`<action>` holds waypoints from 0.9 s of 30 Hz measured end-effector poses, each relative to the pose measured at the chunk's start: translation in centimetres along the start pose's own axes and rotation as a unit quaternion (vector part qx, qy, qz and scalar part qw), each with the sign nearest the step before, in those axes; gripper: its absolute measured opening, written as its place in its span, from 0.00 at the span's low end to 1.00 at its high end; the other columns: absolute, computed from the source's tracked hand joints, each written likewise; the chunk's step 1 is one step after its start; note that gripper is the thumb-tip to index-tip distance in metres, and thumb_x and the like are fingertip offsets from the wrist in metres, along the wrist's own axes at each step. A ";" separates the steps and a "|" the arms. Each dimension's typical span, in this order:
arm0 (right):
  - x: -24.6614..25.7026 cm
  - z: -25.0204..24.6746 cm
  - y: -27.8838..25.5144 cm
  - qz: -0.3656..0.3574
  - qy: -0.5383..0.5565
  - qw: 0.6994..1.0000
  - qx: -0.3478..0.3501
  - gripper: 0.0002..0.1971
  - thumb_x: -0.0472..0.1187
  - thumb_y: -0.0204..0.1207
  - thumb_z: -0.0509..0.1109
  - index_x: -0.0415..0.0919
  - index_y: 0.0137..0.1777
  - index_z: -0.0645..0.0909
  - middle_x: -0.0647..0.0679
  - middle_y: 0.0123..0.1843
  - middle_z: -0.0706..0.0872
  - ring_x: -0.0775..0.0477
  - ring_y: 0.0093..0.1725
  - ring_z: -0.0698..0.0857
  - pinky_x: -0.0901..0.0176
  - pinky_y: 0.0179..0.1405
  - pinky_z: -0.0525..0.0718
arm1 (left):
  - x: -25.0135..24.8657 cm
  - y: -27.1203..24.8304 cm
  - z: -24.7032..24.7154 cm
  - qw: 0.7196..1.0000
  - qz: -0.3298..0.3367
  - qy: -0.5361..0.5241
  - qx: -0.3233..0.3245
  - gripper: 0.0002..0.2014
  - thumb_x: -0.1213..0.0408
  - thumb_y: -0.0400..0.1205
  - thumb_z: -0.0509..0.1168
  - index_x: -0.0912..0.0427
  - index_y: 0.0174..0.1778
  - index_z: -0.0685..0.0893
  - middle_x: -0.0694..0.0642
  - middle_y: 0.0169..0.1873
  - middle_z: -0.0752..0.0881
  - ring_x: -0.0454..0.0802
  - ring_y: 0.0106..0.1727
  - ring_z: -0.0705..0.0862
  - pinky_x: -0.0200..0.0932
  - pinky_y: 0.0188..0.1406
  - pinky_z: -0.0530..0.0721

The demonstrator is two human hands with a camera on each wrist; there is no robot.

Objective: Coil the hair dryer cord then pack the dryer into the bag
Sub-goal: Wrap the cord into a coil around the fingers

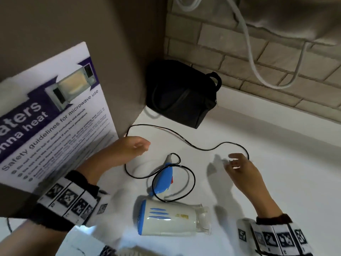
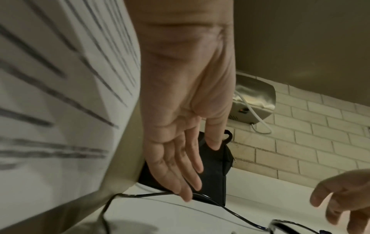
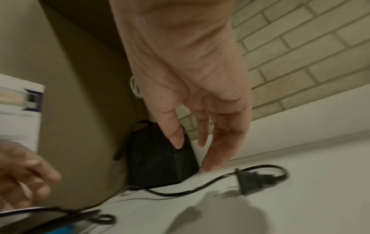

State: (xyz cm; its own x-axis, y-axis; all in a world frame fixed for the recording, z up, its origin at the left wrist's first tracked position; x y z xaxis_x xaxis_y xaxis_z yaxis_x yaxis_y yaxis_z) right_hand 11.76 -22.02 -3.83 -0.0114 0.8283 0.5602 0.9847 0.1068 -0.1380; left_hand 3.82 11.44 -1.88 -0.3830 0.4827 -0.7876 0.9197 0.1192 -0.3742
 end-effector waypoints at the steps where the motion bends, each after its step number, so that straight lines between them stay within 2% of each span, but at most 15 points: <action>1: 1.0 0.9 -0.3 -0.025 -0.004 0.999 0.031 0.15 0.45 0.78 0.69 0.45 0.64 0.77 0.47 0.54 0.86 0.47 0.48 0.87 0.57 0.46 0.78 | 0.6 -0.9 0.1 1.000 -0.003 -0.001 0.001 0.09 0.61 0.84 0.63 0.53 0.57 0.85 0.48 0.51 0.88 0.42 0.51 0.86 0.31 0.48 0.82; 3: 3.0 2.7 -1.0 -0.082 0.002 0.993 0.090 0.15 0.46 0.79 0.68 0.49 0.65 0.77 0.47 0.56 0.85 0.50 0.47 0.87 0.57 0.45 0.80 | 2.1 -2.2 0.6 0.999 -0.028 0.016 0.022 0.08 0.60 0.85 0.61 0.54 0.52 0.85 0.48 0.46 0.90 0.44 0.47 0.88 0.30 0.42 0.82; 5: 5.0 4.4 -1.6 -0.133 0.008 0.980 0.144 0.16 0.50 0.80 0.65 0.54 0.67 0.75 0.48 0.55 0.83 0.51 0.47 0.86 0.60 0.47 0.78 | 3.6 -3.2 1.7 0.996 -0.062 0.040 0.058 0.10 0.58 0.85 0.61 0.59 0.52 0.85 0.51 0.46 0.90 0.47 0.46 0.88 0.27 0.38 0.81; 8: 7.1 6.8 -2.2 -0.176 -0.016 0.959 0.219 0.20 0.56 0.80 0.63 0.60 0.71 0.70 0.48 0.53 0.81 0.49 0.53 0.83 0.59 0.49 0.76 | 4.8 -3.7 3.9 0.988 -0.085 0.058 0.113 0.14 0.55 0.85 0.61 0.62 0.56 0.84 0.54 0.49 0.90 0.52 0.50 0.89 0.42 0.52 0.85; 10: 7.9 8.0 -2.5 -0.193 -0.046 0.943 0.267 0.23 0.56 0.79 0.65 0.60 0.74 0.69 0.46 0.53 0.83 0.48 0.52 0.83 0.59 0.48 0.77 | 4.8 -3.8 5.4 0.984 -0.076 0.078 0.138 0.14 0.54 0.84 0.61 0.61 0.55 0.84 0.55 0.48 0.91 0.51 0.51 0.89 0.44 0.52 0.83; 11: 8.3 8.2 -2.6 -0.199 -0.054 0.937 0.282 0.24 0.53 0.79 0.66 0.58 0.74 0.69 0.46 0.54 0.83 0.50 0.50 0.83 0.61 0.49 0.77 | 4.9 -3.5 6.1 0.985 -0.065 0.070 0.144 0.15 0.54 0.83 0.63 0.62 0.54 0.84 0.56 0.47 0.91 0.53 0.51 0.89 0.45 0.52 0.83; 13: 9.1 8.0 -2.5 -0.209 -0.037 0.940 0.268 0.20 0.42 0.79 0.67 0.51 0.72 0.75 0.52 0.52 0.84 0.54 0.44 0.81 0.67 0.47 0.74 | 4.4 -3.0 7.1 0.988 -0.043 0.025 0.147 0.16 0.55 0.80 0.66 0.65 0.53 0.83 0.57 0.40 0.89 0.57 0.46 0.89 0.48 0.53 0.84; 15: 9.8 7.1 -2.5 -0.194 0.037 0.950 0.242 0.17 0.31 0.80 0.62 0.46 0.65 0.81 0.56 0.44 0.84 0.59 0.35 0.81 0.70 0.43 0.78 | 3.7 -2.6 7.8 0.987 -0.035 -0.021 0.158 0.15 0.59 0.80 0.68 0.67 0.56 0.81 0.55 0.37 0.85 0.53 0.40 0.85 0.49 0.52 0.84; 16: 10.1 6.3 -2.6 -0.178 0.087 0.952 0.234 0.18 0.27 0.80 0.60 0.44 0.62 0.83 0.56 0.41 0.85 0.61 0.31 0.81 0.69 0.40 0.80 | 3.4 -2.4 8.0 0.984 -0.037 -0.053 0.169 0.16 0.62 0.79 0.70 0.67 0.58 0.80 0.56 0.38 0.85 0.52 0.40 0.83 0.51 0.51 0.84; 18: 10.9 4.7 -3.2 -0.151 0.171 0.946 0.230 0.17 0.26 0.82 0.57 0.40 0.59 0.84 0.51 0.40 0.86 0.59 0.28 0.82 0.65 0.35 0.84 | 2.8 -2.1 8.2 0.977 -0.029 -0.099 0.185 0.19 0.64 0.73 0.76 0.60 0.58 0.82 0.57 0.39 0.87 0.51 0.42 0.83 0.52 0.49 0.83; 20: 12.0 2.8 -4.2 -0.143 0.230 0.935 0.227 0.14 0.28 0.84 0.57 0.38 0.59 0.83 0.46 0.43 0.87 0.55 0.30 0.84 0.65 0.34 0.84 | 2.6 -1.7 8.4 0.976 -0.006 -0.108 0.187 0.27 0.60 0.64 0.81 0.56 0.58 0.81 0.54 0.44 0.89 0.49 0.47 0.86 0.54 0.57 0.84; 22: 12.7 0.8 -4.7 -0.139 0.292 0.923 0.208 0.14 0.30 0.86 0.56 0.38 0.59 0.83 0.44 0.45 0.87 0.53 0.33 0.86 0.64 0.36 0.84 | 2.4 -1.6 8.5 0.973 -0.001 -0.114 0.201 0.36 0.58 0.61 0.81 0.52 0.65 0.75 0.54 0.53 0.90 0.49 0.53 0.87 0.57 0.64 0.82; 23: 12.8 -0.1 -4.7 -0.133 0.323 0.917 0.193 0.15 0.31 0.86 0.55 0.40 0.59 0.83 0.44 0.46 0.88 0.51 0.36 0.87 0.63 0.37 0.85 | 2.3 -1.5 8.5 0.970 0.007 -0.114 0.213 0.38 0.60 0.63 0.80 0.48 0.68 0.73 0.55 0.55 0.89 0.49 0.54 0.87 0.56 0.64 0.83; 25: 12.8 -1.7 -4.8 -0.122 0.385 0.900 0.165 0.17 0.31 0.87 0.53 0.41 0.59 0.84 0.45 0.50 0.89 0.47 0.42 0.89 0.61 0.42 0.86 | 2.0 -1.7 8.5 0.964 0.021 -0.102 0.246 0.34 0.65 0.67 0.78 0.41 0.67 0.74 0.62 0.58 0.86 0.51 0.53 0.86 0.59 0.60 0.83; 27: 13.0 -3.2 -4.6 -0.115 0.450 0.873 0.150 0.19 0.29 0.86 0.51 0.40 0.60 0.84 0.45 0.54 0.90 0.45 0.50 0.90 0.60 0.48 0.87 | 1.7 -2.0 8.3 0.954 0.023 -0.110 0.276 0.32 0.65 0.66 0.78 0.41 0.64 0.77 0.68 0.61 0.82 0.57 0.55 0.85 0.64 0.62 0.81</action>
State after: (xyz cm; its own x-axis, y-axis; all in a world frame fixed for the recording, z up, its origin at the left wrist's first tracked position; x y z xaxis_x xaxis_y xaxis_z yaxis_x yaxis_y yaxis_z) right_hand 7.62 -13.46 6.68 0.0717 0.0138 0.9973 0.8827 0.4646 -0.0698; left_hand 0.59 4.80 -6.53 -0.4085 0.2748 -0.8704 0.7729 -0.4032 -0.4900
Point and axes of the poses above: each hand's wrist, its own y-axis towards the middle knuckle, its own z-axis out of the palm, x = y × z, the point moved 3 cm from there along y, towards the middle knuckle
